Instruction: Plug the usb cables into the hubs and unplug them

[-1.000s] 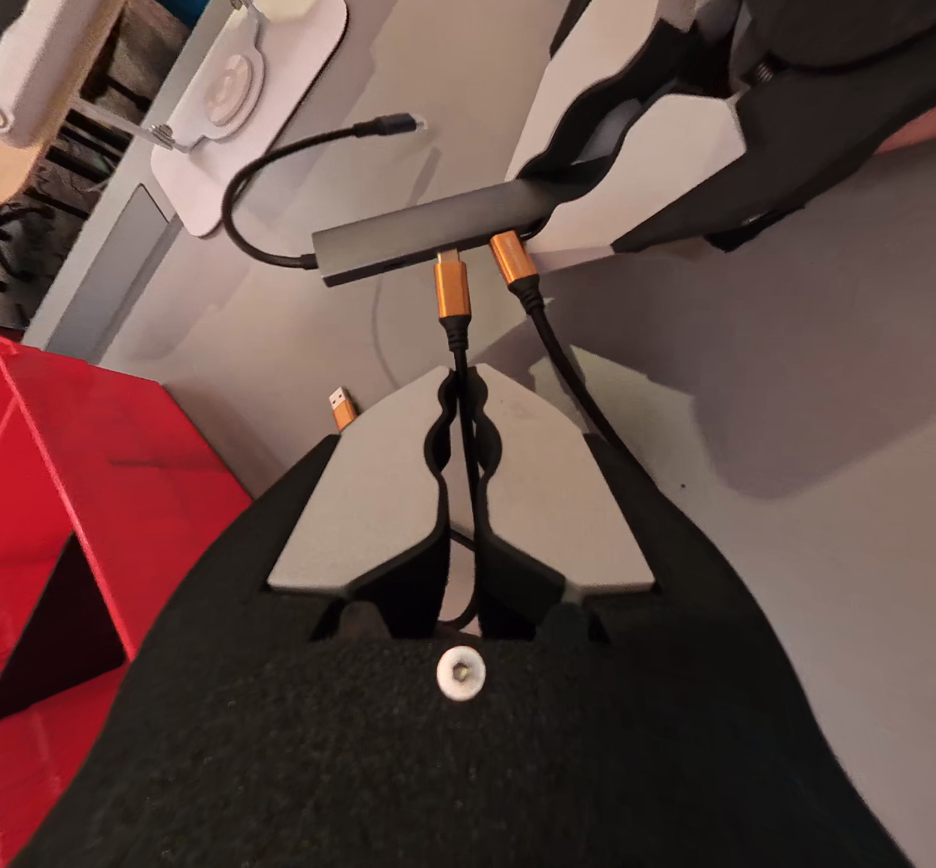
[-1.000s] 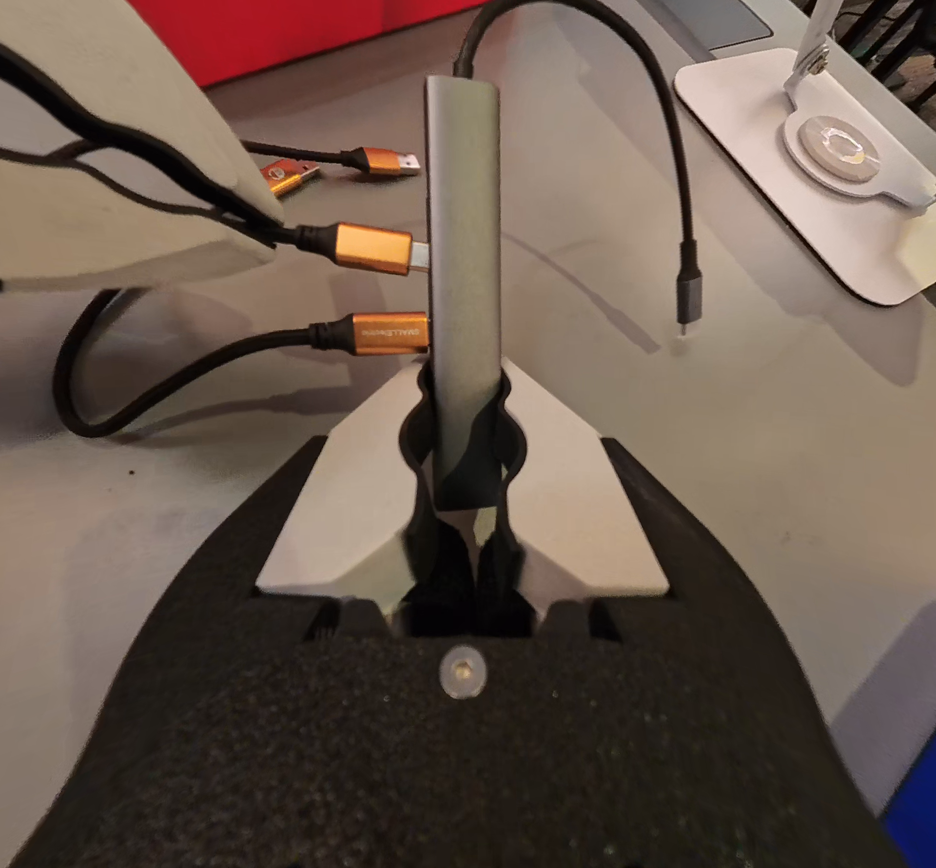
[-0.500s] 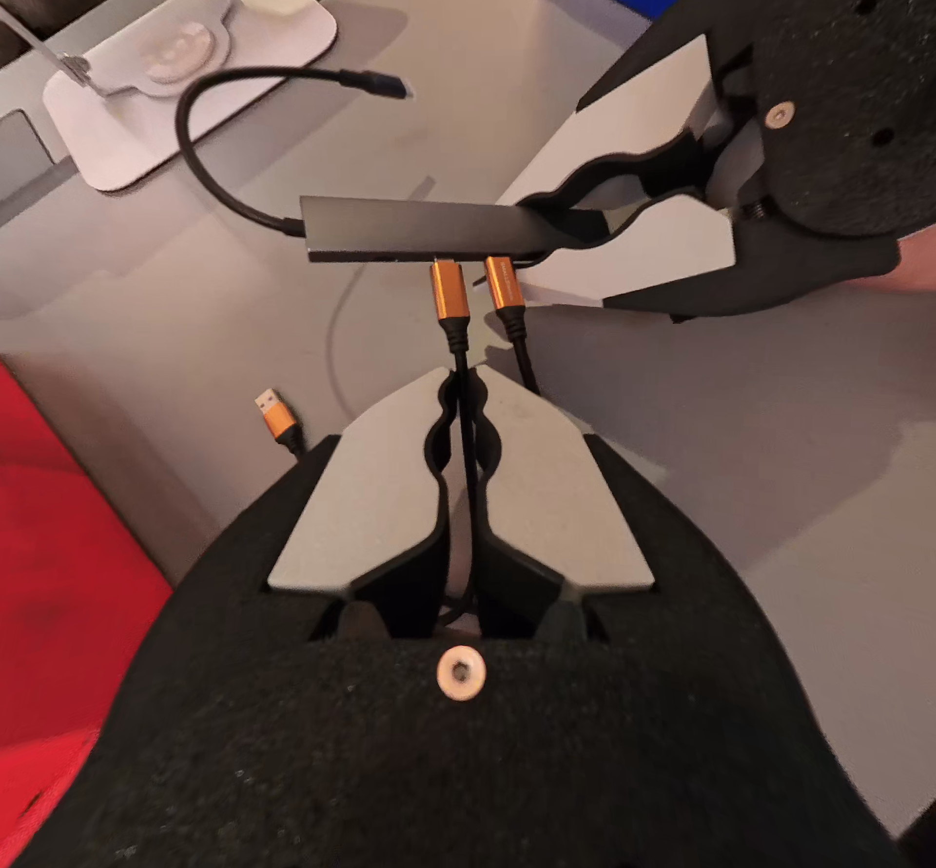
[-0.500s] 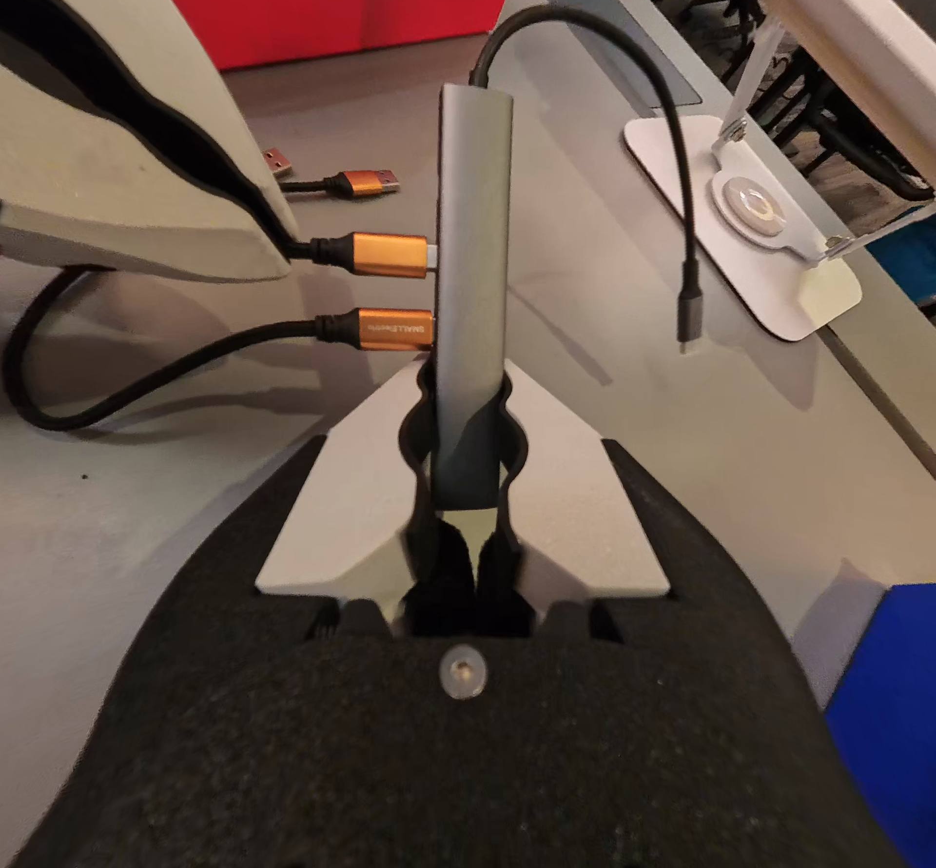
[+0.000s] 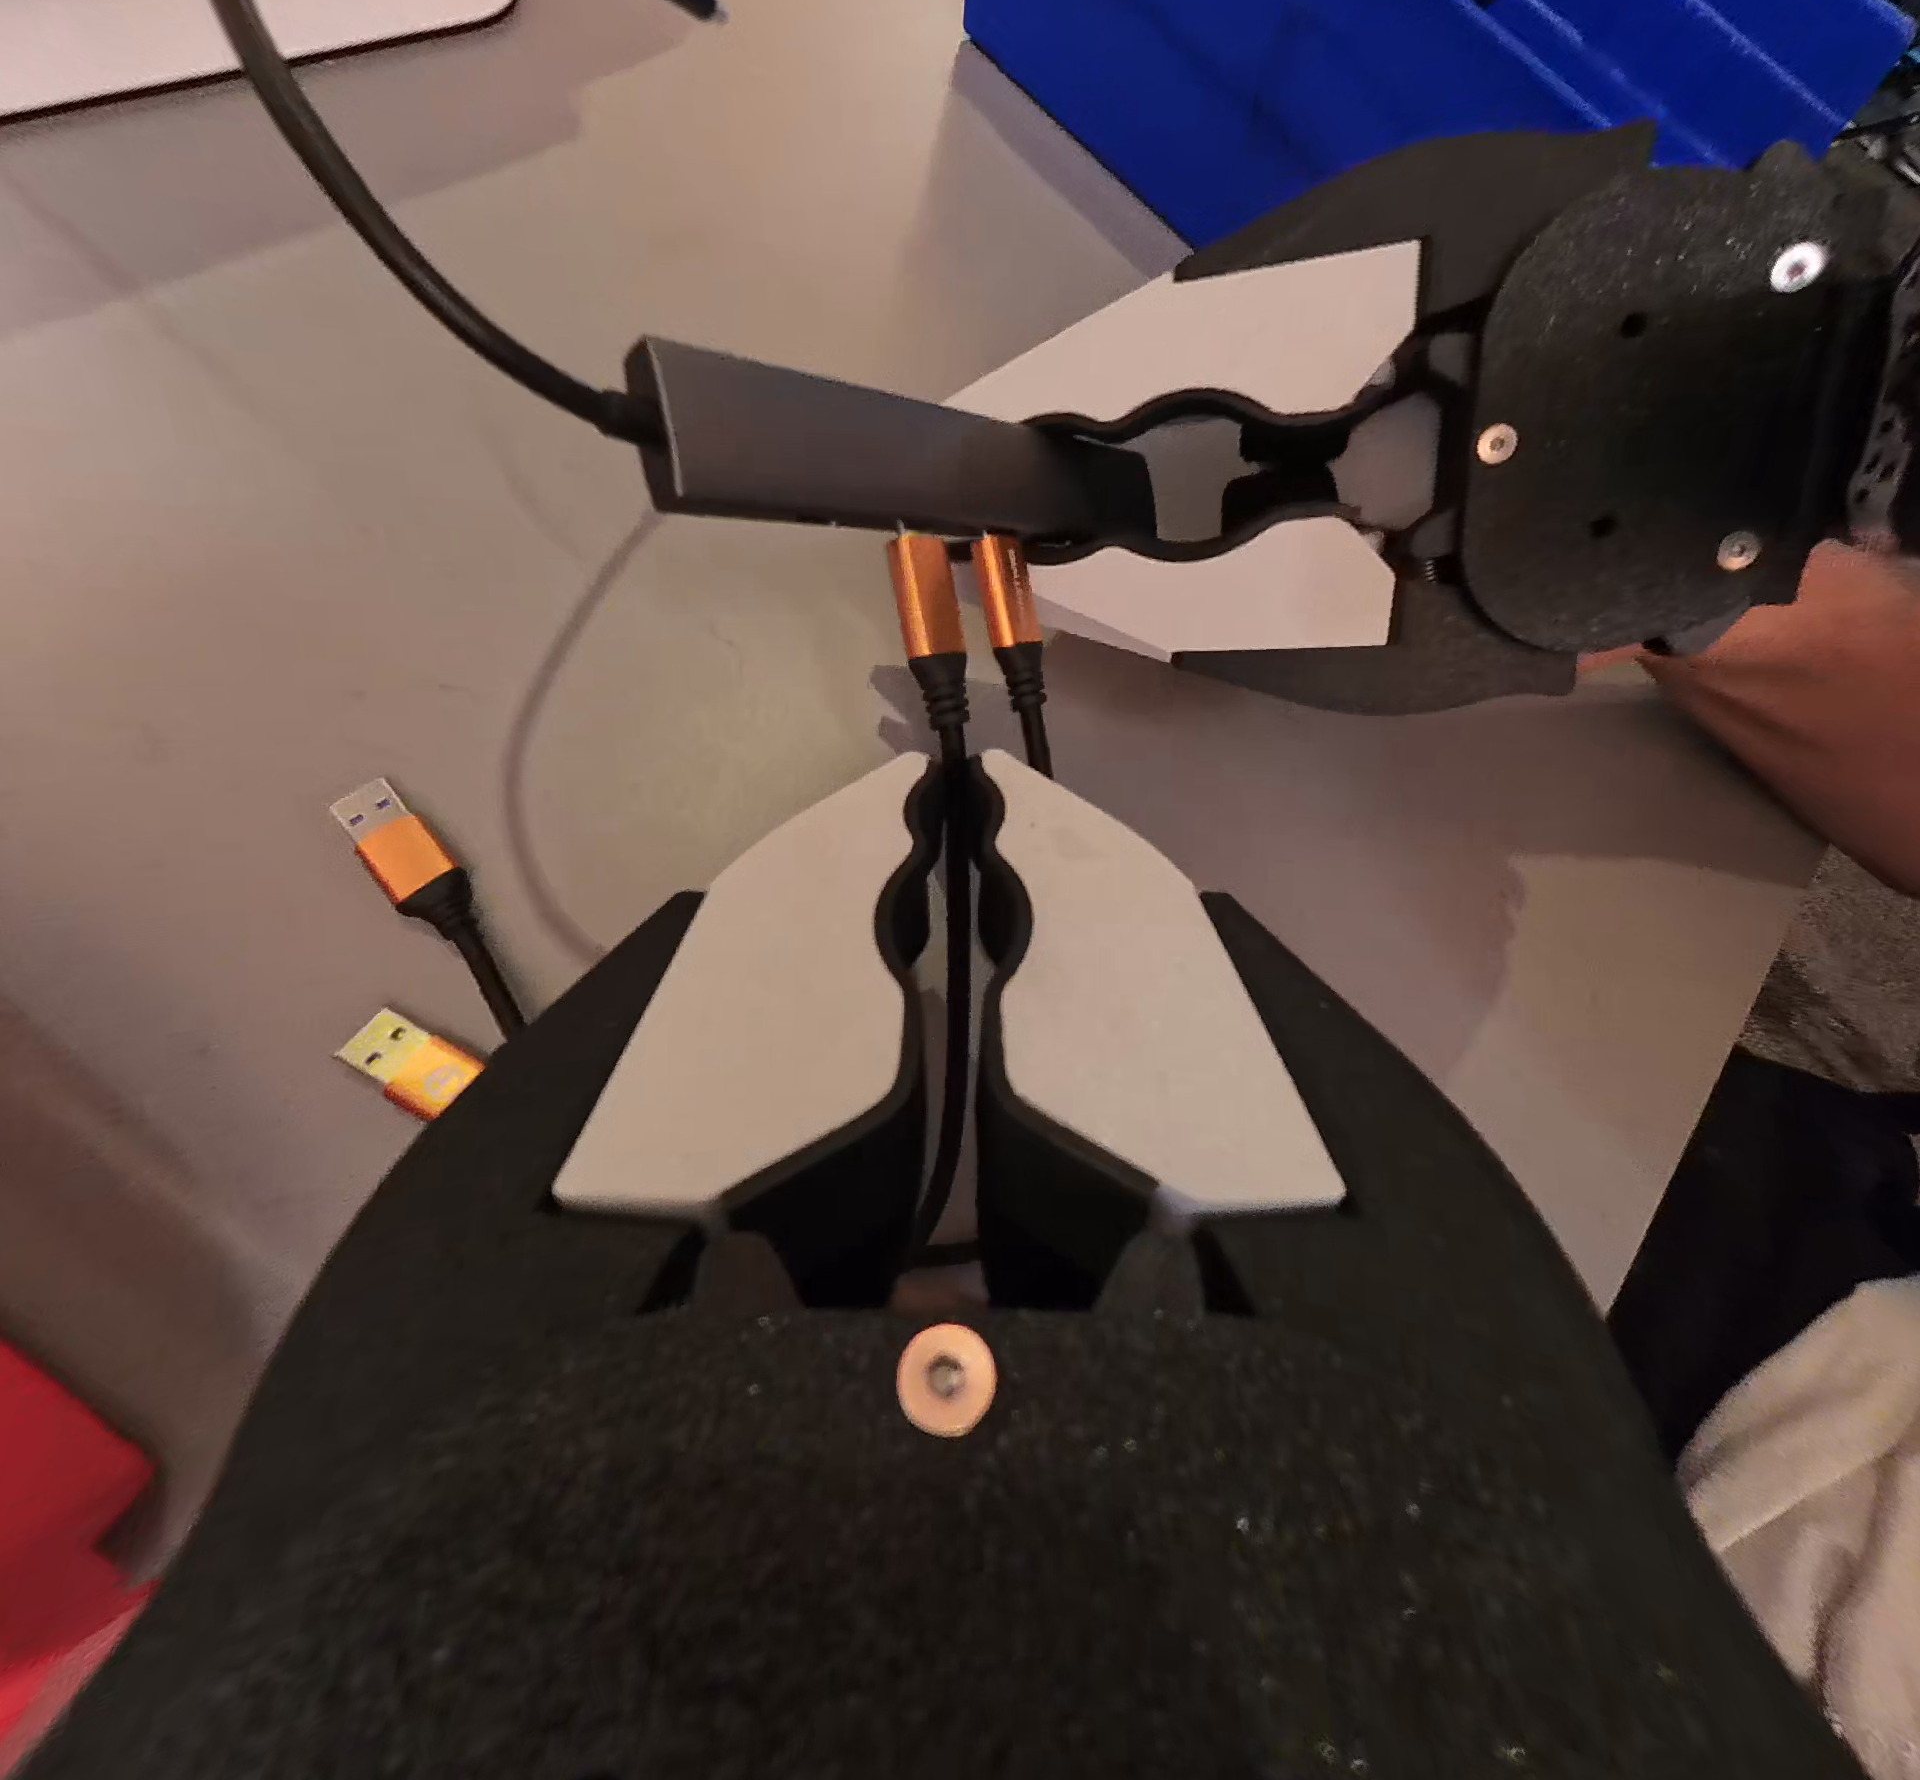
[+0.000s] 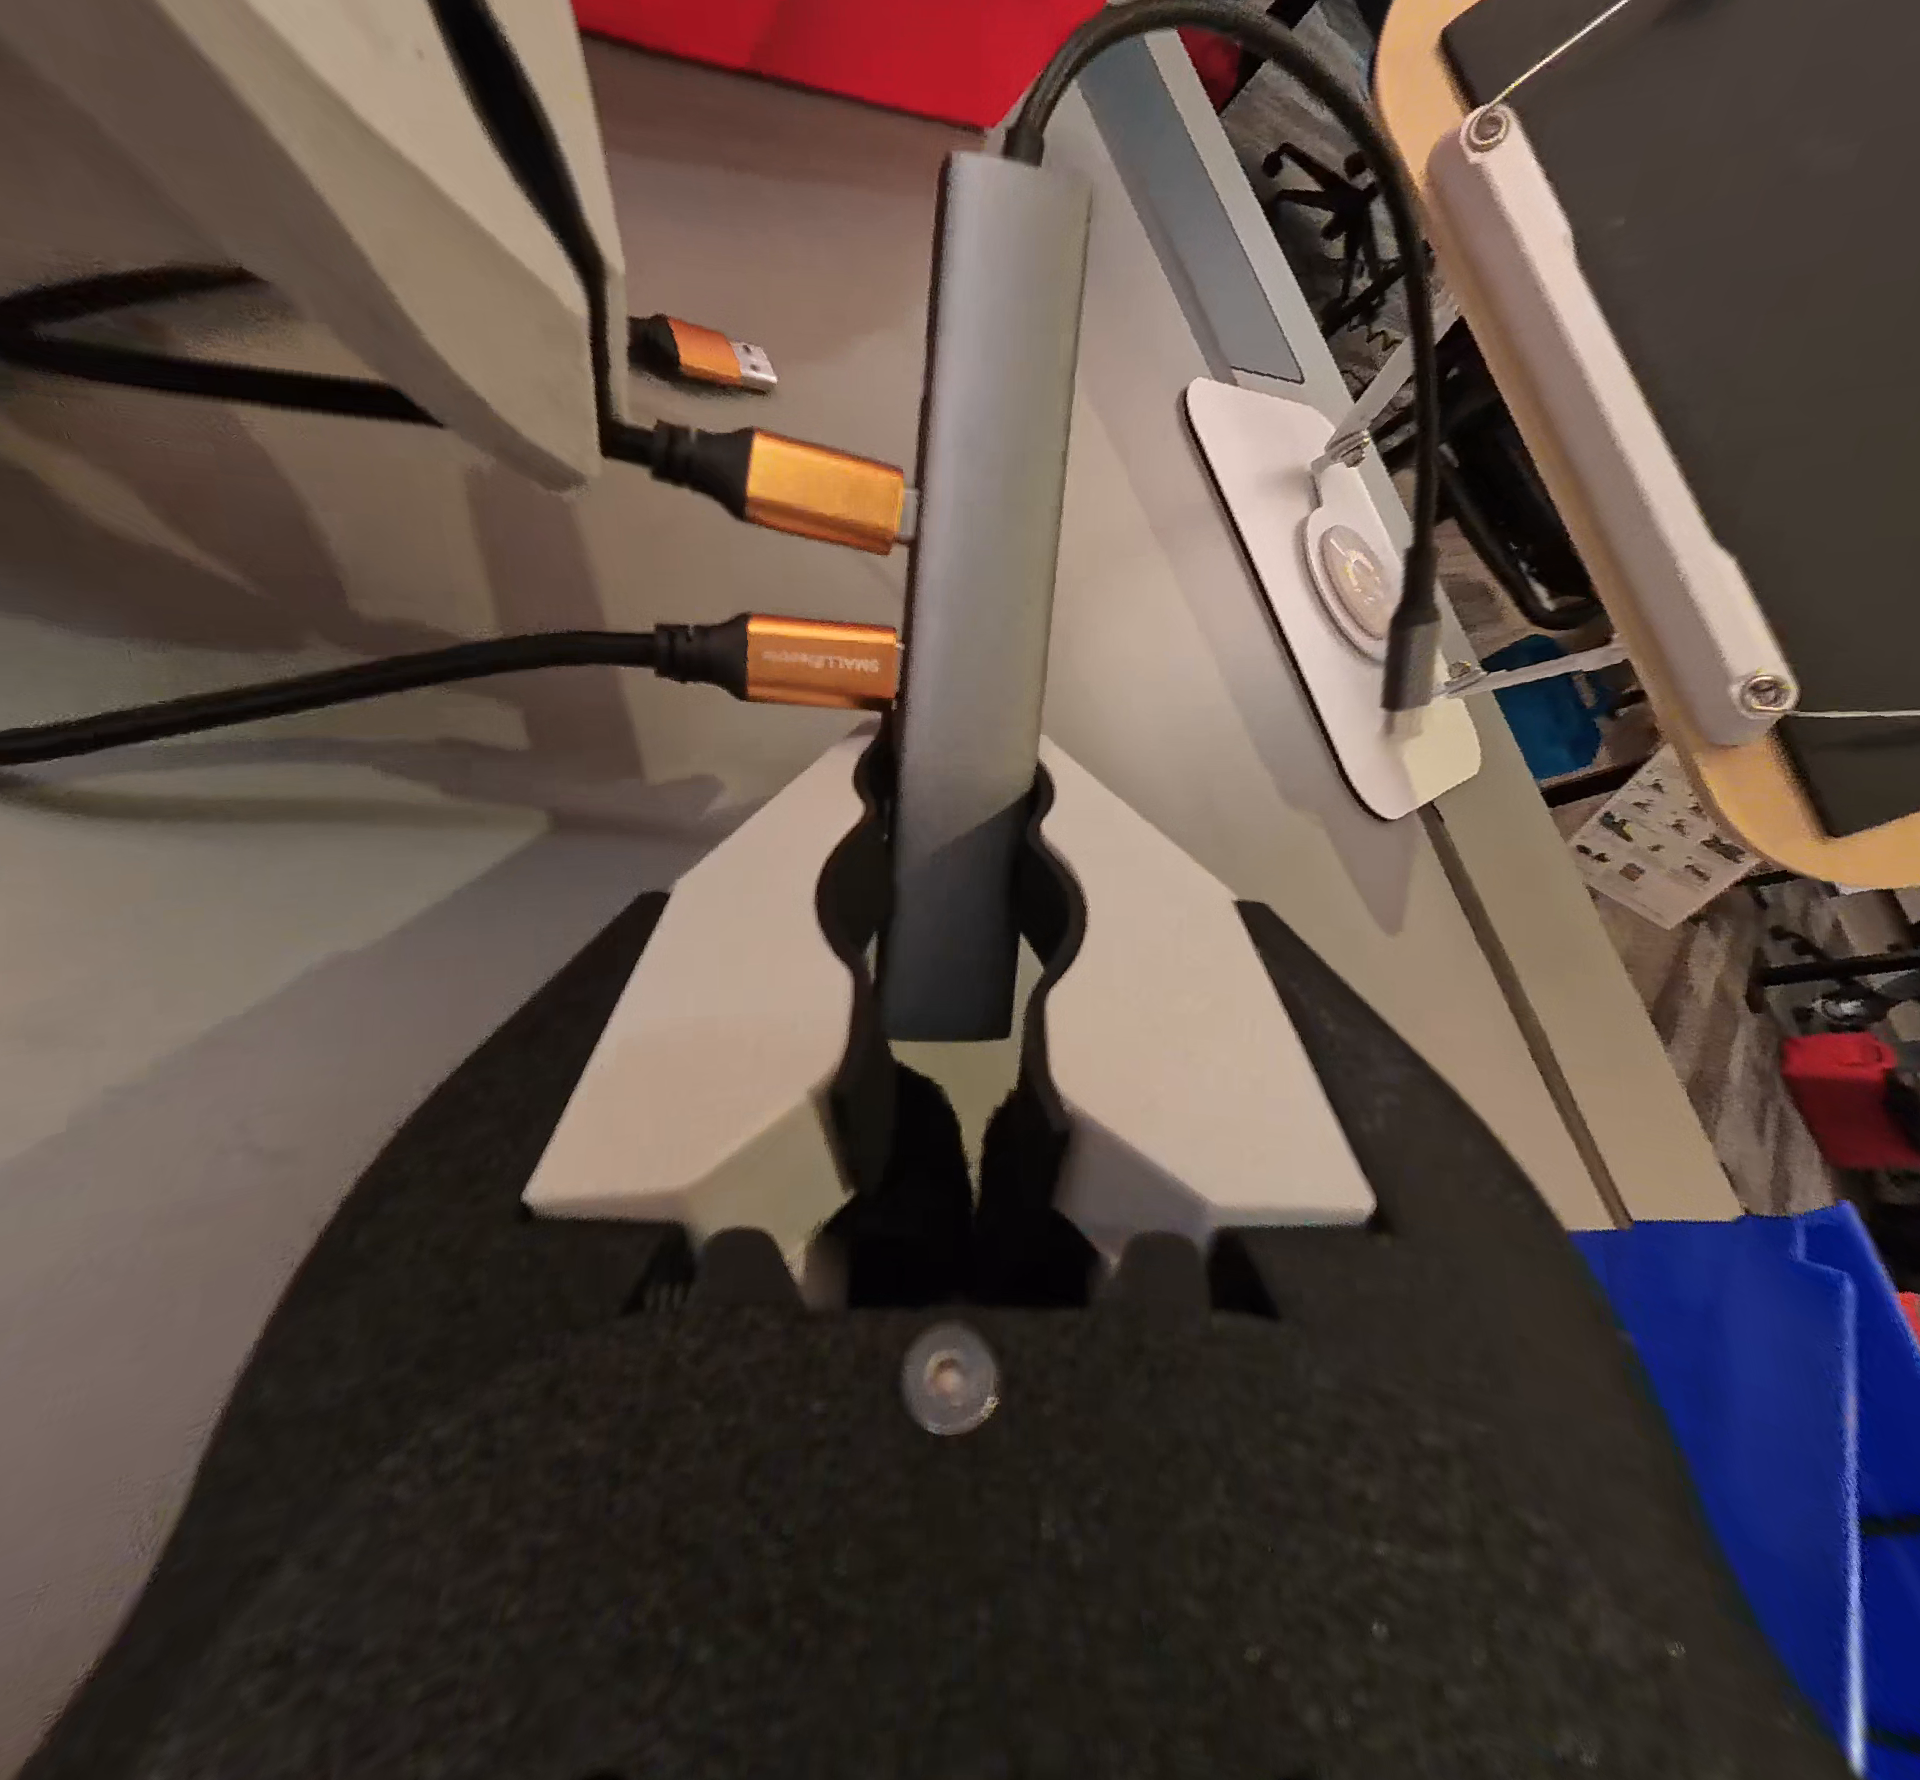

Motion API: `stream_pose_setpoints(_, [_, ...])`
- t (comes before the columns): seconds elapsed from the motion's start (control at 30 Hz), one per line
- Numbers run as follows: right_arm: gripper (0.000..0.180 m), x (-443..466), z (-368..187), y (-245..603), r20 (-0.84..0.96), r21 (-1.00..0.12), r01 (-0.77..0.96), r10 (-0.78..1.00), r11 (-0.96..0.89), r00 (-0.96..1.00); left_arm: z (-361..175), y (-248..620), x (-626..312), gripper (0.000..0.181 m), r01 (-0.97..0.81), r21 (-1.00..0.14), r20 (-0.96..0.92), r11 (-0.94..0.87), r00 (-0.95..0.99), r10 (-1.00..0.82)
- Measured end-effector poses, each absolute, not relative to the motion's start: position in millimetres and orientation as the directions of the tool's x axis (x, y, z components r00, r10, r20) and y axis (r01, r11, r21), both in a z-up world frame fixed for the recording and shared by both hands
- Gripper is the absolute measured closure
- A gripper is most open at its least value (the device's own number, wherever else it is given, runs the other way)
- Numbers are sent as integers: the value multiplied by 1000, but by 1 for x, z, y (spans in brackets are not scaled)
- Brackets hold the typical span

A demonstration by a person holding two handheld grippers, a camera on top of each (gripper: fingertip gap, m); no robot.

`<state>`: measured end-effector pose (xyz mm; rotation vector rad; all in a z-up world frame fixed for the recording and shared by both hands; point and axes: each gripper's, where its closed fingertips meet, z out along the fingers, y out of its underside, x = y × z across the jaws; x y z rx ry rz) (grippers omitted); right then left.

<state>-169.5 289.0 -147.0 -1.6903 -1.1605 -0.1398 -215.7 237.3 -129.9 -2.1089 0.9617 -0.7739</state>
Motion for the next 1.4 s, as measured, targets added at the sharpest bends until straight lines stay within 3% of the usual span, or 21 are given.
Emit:
stream_pose_setpoints(0.03, [162, -170, -147, 289, 585, -668, 744, 620, 3, 523, -130, 237, -216, 179, -395, -772, 239, -497, 544, -804])
stream_pose_setpoints(0.4, [163, -176, -146, 286, 466, -756, 654, 673, -35, 575, -129, 234, -213, 177, -361, -784, 308, -506, 481, -821])
stream_pose_setpoints(0.73, [162, -182, -151, 280, 538, -708, 705, 678, 42, 501, -135, 234, -213, 177, -246, -747, 479, -618, 445, -757])
stream_pose_setpoints(1.07, [162, -186, -160, 276, 448, -739, 673, 742, -7, 500, -124, 224, -215, 173, -303, -790, 408, -533, 389, -826])
stream_pose_setpoints(1.27, [163, -189, -143, 263, 251, -840, 539, 839, -58, 482, -105, 229, -223, 160, -226, -853, 370, -471, 375, -850])
stream_pose_setpoints(1.4, [163, -203, -127, 234, 30, -913, 391, 937, -116, 347, -84, 228, -229, 139, -139, -868, 422, -476, 297, -857])
